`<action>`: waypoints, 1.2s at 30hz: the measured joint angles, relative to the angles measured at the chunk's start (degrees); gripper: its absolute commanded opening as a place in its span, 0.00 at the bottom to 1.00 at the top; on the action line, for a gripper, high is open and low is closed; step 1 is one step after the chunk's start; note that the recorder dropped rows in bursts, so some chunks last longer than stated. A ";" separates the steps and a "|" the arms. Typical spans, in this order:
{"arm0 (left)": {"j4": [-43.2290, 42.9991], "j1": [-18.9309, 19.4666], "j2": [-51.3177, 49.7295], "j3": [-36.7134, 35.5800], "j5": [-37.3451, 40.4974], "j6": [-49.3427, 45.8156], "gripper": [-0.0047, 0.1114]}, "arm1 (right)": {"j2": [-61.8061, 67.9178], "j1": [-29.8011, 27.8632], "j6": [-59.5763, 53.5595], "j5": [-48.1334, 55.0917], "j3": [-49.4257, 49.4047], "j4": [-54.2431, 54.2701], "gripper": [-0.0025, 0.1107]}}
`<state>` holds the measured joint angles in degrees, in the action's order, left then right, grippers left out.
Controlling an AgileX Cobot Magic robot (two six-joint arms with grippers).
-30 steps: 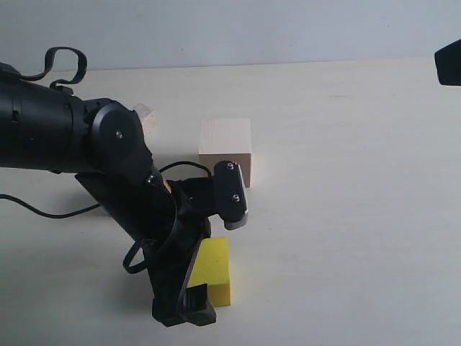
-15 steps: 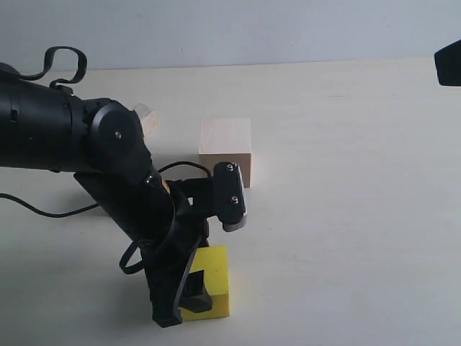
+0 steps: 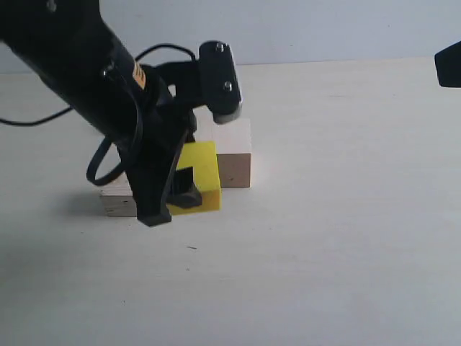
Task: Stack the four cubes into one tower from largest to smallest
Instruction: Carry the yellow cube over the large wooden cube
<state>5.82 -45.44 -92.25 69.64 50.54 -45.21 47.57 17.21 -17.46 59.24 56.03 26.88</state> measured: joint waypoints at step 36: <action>7.45 11.50 -22.24 34.09 16.05 -22.83 0.04 | 0.00 0.00 0.00 0.23 0.00 1.08 0.02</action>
<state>13.27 -33.94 -114.48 103.73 66.59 -68.04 47.57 17.21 -17.46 59.46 56.03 27.96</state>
